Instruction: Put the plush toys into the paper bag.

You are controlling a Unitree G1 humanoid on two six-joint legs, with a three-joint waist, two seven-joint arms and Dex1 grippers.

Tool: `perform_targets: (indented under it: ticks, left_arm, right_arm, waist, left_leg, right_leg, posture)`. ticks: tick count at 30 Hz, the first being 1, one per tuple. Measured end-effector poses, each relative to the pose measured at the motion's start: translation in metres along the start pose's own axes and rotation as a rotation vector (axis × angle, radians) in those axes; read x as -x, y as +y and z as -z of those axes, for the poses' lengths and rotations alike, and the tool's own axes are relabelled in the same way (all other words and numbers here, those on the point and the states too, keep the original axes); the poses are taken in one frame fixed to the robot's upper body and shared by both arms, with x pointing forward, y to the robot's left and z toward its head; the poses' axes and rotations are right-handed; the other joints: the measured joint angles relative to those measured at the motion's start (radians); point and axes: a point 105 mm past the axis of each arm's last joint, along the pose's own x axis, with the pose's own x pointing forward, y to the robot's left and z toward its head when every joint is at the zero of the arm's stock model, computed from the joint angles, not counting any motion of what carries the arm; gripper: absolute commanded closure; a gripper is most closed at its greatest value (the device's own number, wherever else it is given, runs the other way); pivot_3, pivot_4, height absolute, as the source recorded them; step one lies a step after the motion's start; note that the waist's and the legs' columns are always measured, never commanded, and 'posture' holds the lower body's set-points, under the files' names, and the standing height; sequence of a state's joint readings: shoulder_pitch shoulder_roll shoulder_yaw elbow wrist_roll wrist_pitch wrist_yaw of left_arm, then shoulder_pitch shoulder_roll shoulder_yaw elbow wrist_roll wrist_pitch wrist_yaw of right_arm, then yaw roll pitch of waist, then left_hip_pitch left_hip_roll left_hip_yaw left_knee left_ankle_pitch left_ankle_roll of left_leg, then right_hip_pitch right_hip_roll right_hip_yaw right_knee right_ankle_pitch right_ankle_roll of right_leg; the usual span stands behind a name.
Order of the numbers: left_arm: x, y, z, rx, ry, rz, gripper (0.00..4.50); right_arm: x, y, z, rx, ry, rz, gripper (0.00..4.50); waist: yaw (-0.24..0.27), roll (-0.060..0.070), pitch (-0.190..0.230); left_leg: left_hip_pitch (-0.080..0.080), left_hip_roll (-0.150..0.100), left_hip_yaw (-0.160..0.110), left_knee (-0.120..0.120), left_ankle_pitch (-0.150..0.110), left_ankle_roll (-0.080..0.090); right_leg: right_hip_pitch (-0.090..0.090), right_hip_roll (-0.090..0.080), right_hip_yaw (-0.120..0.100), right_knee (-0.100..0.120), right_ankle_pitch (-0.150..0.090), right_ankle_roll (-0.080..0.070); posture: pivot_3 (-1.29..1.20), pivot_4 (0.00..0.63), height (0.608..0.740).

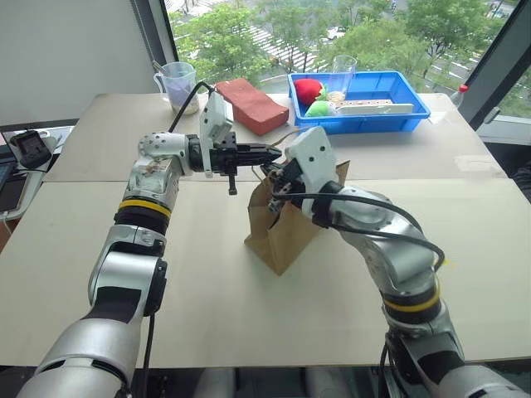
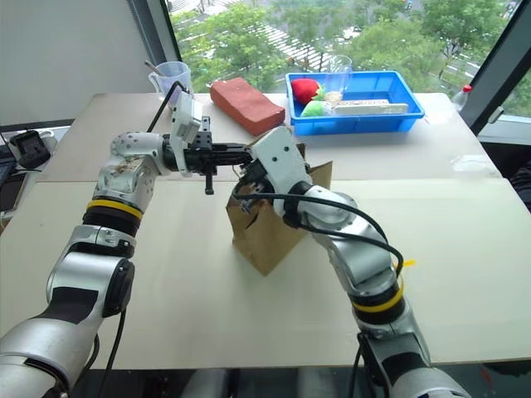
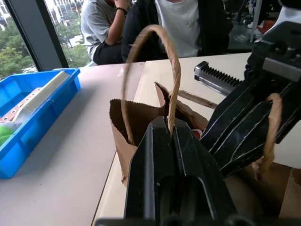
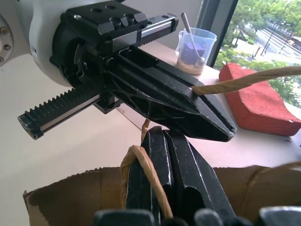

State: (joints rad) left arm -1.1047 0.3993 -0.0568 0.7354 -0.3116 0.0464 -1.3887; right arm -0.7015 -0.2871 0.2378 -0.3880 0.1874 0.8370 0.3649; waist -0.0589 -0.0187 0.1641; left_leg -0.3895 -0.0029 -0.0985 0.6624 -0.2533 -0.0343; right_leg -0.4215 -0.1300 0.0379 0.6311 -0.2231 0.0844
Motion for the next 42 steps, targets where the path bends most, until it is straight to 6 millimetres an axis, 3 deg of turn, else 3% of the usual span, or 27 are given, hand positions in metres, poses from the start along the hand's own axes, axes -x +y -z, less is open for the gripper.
perform_targets:
  ticks: [3,5,7,10,14,16,17,20,25,29,37,42]
  left_arm:
    - [-0.002,-0.004,-0.001,0.005,0.001,0.013,4.5]
    - [-0.002,-0.008,-0.003,0.003,-0.001,0.016,3.91]
    - [0.0,-0.012,-0.003,0.011,-0.003,0.004,3.24]
    - [0.01,-0.019,-0.003,0.03,-0.006,-0.02,1.79]
    - [0.037,-0.04,-0.005,0.058,0.012,-0.115,0.09]
    - [0.046,-0.052,-0.007,0.069,0.028,-0.149,0.0]
    - [0.048,-0.058,-0.008,0.074,0.033,-0.156,0.0]
    - [0.054,-0.079,-0.008,0.112,0.051,-0.169,0.0]
    - [0.056,-0.113,0.017,0.201,0.146,-0.177,0.0]
    - [0.043,-0.119,0.04,0.254,0.181,-0.246,0.0]
    - [0.01,-0.122,0.051,0.289,0.134,-0.329,0.0]
    - [0.007,-0.128,0.052,0.313,0.13,-0.337,0.0]
  right_arm:
    - [0.004,-0.01,0.003,0.028,0.013,0.012,4.44]
    - [0.006,-0.011,0.003,0.035,0.016,-0.001,3.89]
    - [0.009,-0.011,0.004,0.037,0.021,-0.037,3.32]
    - [0.017,-0.014,0.002,0.047,0.021,-0.082,2.24]
    - [0.037,-0.023,-0.004,0.096,0.056,-0.183,0.86]
    - [0.042,-0.027,-0.013,0.121,0.049,-0.212,0.15]
    - [0.044,-0.028,-0.016,0.13,0.048,-0.23,0.07]
    - [0.045,-0.028,-0.019,0.127,0.053,-0.274,0.07]
    - [0.041,-0.031,-0.016,0.133,0.074,-0.319,0.07]
    - [0.039,-0.031,-0.012,0.133,0.084,-0.337,0.07]
    - [0.037,-0.033,-0.013,0.146,0.086,-0.329,0.07]
    - [0.036,-0.036,-0.012,0.151,0.092,-0.31,0.07]
  waist:
    - [-0.006,0.0,0.0]
    - [-0.011,0.0,0.0]
    - [-0.015,0.0,0.0]
    - [-0.016,0.0,0.0]
    - [-0.013,0.0,0.0]
    - [-0.011,0.0,0.0]
    - [-0.011,0.0,0.0]
    - [-0.01,0.0,0.0]
    - [-0.002,0.0,0.0]
    - [0.015,0.0,0.0]
    - [0.018,0.0,0.0]
    - [0.017,0.0,0.0]
  left_leg:
    - [-0.001,0.0,0.0,0.0,0.0,0.0]
    - [0.0,0.0,0.0,0.0,0.0,0.0]
    - [0.0,0.0,0.0,0.0,0.0,0.001]
    - [0.001,0.0,0.0,0.0,-0.001,0.001]
    - [0.0,0.001,0.0,0.0,-0.001,0.002]
    - [0.001,0.001,0.0,0.0,-0.001,0.002]
    - [0.001,0.001,0.0,0.0,-0.001,0.002]
    - [0.001,0.001,0.0,0.0,-0.001,0.002]
    - [0.002,0.001,0.001,0.0,-0.001,0.002]
    - [0.001,0.001,0.001,0.0,-0.001,0.001]
    - [0.001,0.0,0.001,0.0,-0.001,0.001]
    - [0.001,0.0,0.001,0.0,-0.001,0.001]
  right_leg:
    - [-0.001,0.0,0.0,-0.001,0.0,0.0]
    - [-0.001,0.0,0.0,-0.001,0.0,0.0]
    - [-0.001,0.0,0.0,0.0,0.0,0.0]
    - [-0.001,0.0,0.0,0.001,0.0,0.0]
    - [-0.001,0.0,0.0,0.0,0.0,0.0]
    - [-0.001,0.0,0.0,0.0,0.0,0.0]
    - [0.0,0.0,0.001,0.0,0.0,0.0]
    - [0.001,0.0,0.001,0.0,0.0,0.0]
    - [0.001,0.0,0.001,-0.001,0.0,0.0]
    - [0.001,0.0,0.001,-0.001,0.0,0.0]
    - [0.0,0.0,0.001,-0.001,0.0,0.0]
    - [0.0,0.0,0.001,-0.002,0.0,0.0]
  posture:
    - [0.0,0.15,0.74]
    - [0.0,0.15,0.74]
    - [0.0,0.15,0.74]
    - [0.0,0.15,0.74]
    - [0.0,0.15,0.74]
    - [0.0,0.15,0.74]
    - [0.0,0.15,0.74]
    - [0.0,0.15,0.74]
    - [0.0,0.15,0.74]
    - [0.0,0.15,0.74]
    - [0.0,0.15,0.74]
    - [0.0,0.15,0.74]
